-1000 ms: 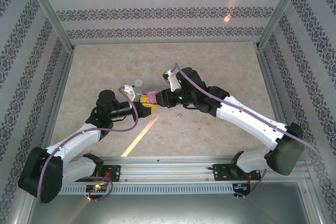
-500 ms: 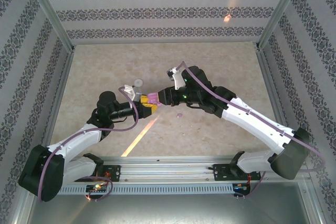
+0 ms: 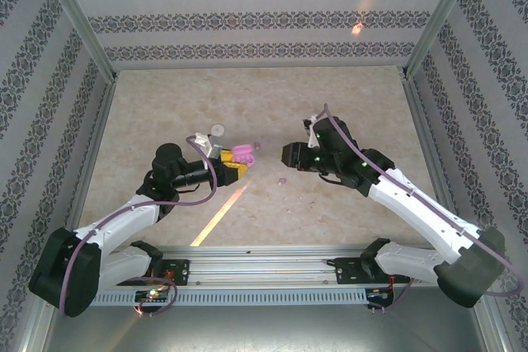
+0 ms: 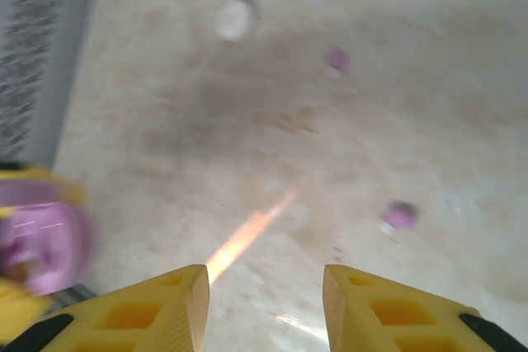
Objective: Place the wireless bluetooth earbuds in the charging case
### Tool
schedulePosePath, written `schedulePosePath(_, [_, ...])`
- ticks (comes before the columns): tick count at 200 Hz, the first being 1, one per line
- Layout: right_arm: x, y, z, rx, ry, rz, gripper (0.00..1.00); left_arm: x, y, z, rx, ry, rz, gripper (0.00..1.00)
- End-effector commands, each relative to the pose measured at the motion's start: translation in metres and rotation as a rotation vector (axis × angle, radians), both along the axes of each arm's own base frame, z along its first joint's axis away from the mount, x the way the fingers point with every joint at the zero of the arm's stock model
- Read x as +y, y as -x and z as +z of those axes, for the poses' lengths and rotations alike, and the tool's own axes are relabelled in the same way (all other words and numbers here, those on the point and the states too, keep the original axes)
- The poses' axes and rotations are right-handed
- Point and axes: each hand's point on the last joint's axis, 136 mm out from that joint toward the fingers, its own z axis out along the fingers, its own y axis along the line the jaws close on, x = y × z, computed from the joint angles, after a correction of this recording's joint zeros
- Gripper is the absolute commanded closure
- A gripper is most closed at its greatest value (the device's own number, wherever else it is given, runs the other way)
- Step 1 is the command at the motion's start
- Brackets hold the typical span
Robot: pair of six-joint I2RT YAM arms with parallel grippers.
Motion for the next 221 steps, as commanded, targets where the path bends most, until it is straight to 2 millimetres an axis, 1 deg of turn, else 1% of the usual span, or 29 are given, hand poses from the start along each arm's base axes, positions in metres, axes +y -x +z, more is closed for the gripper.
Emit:
schedulePosePath(1, [-0.012,0.011,-0.043,0.192,0.008,-0.123,0.59,0.000,0.004,0.008,-0.034,-0.003,-0.013,0.87])
schedulePosePath(18, [-0.002,0.012,-0.063,0.260,-0.003,-0.110,0.59,0.000,0.004,0.005,-0.031,-0.010,-0.015,0.87])
schedulePosePath(66, [0.026,0.013,-0.118,0.402,0.070,-0.067,0.52,0.002,0.003,0.001,-0.027,-0.022,-0.011,0.87])
schedulePosePath(84, [0.031,0.010,-0.135,0.436,0.088,-0.066,0.50,0.003,0.004,-0.001,-0.025,-0.029,-0.009,0.87])
schedulePosePath(112, [0.033,0.004,-0.155,0.466,0.122,-0.072,0.50,0.006,0.006,-0.002,-0.027,-0.040,-0.002,0.87])
schedulePosePath(135, [0.037,0.000,-0.168,0.491,0.148,-0.058,0.49,0.008,0.007,-0.004,-0.025,-0.044,0.006,0.87])
schedulePosePath(161, [0.034,-0.004,-0.178,0.498,0.201,-0.054,0.48,0.011,0.008,-0.005,-0.025,-0.047,0.014,0.87])
schedulePosePath(185, [0.030,-0.009,-0.182,0.498,0.245,-0.042,0.48,0.013,0.008,-0.006,-0.023,-0.048,0.022,0.87])
schedulePosePath(221, [0.024,-0.018,-0.181,0.473,0.327,-0.020,0.48,0.014,0.008,-0.007,-0.022,-0.048,0.026,0.87])
